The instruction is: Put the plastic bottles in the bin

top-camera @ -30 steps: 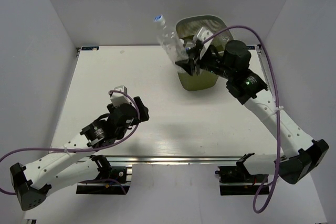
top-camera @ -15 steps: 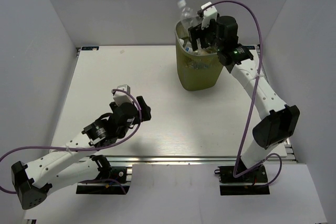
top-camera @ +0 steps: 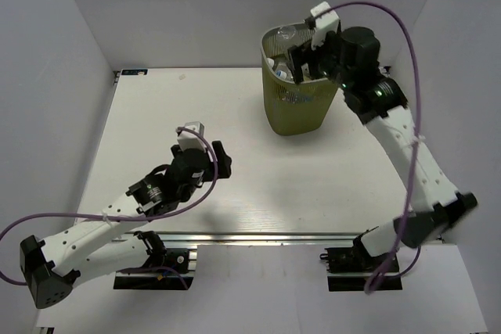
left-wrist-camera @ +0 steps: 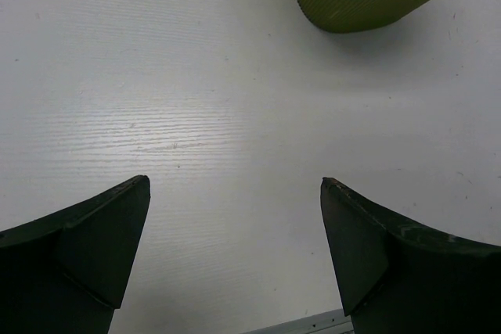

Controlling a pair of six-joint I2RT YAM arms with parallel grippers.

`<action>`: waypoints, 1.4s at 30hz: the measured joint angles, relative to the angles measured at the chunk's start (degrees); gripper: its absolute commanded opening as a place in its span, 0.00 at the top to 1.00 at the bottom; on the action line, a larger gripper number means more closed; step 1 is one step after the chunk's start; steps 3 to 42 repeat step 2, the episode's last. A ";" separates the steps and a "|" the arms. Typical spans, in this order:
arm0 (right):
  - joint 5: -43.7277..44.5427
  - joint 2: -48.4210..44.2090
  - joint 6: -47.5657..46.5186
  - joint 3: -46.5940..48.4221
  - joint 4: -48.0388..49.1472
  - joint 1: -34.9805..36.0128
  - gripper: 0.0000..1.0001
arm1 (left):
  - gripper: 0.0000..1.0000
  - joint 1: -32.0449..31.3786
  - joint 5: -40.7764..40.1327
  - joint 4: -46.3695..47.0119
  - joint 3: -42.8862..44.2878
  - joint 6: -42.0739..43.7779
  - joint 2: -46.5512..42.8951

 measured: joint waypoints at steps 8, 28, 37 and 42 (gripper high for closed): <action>-0.85 -6.82 -0.46 -5.49 -0.26 0.76 0.10 | 0.01 0.00 0.33 0.37 0.04 0.55 0.00; -0.85 -6.82 -0.46 -5.49 -0.26 0.76 0.10 | 0.01 0.00 0.33 0.37 0.04 0.55 0.00; -0.85 -6.82 -0.46 -5.49 -0.26 0.76 0.10 | 0.01 0.00 0.33 0.37 0.04 0.55 0.00; -0.85 -6.82 -0.46 -5.49 -0.26 0.76 0.10 | 0.01 0.00 0.33 0.37 0.04 0.55 0.00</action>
